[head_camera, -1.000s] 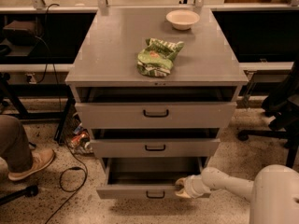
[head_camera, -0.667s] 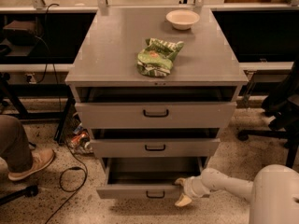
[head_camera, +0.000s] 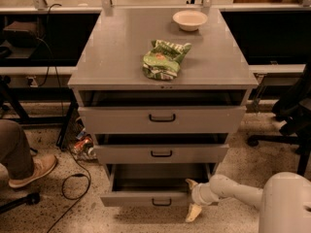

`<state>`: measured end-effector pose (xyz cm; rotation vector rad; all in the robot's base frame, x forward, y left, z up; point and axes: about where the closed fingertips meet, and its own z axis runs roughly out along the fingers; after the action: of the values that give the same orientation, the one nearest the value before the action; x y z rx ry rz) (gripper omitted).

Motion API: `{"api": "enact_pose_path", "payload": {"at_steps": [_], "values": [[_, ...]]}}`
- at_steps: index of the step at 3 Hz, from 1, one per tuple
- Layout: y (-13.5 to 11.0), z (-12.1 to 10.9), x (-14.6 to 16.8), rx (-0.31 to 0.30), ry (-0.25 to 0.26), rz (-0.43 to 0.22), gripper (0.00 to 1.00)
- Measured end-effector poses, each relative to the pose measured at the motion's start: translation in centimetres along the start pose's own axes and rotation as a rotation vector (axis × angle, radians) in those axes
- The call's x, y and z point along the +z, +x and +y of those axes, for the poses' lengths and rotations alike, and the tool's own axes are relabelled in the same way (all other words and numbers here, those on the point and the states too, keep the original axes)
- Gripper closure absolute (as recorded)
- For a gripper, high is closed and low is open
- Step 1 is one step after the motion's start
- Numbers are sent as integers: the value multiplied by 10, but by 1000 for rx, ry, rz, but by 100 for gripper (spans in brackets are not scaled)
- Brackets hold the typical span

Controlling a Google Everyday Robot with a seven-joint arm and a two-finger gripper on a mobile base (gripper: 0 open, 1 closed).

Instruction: Open bottom drawer

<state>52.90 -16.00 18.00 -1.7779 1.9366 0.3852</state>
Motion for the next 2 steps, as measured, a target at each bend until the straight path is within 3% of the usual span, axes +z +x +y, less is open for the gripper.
{"api": "enact_pose_path", "payload": {"at_steps": [1,2], "values": [[11,5,6,16,-30,-7,0],[25,12,9,41,-48,-2,15]]}}
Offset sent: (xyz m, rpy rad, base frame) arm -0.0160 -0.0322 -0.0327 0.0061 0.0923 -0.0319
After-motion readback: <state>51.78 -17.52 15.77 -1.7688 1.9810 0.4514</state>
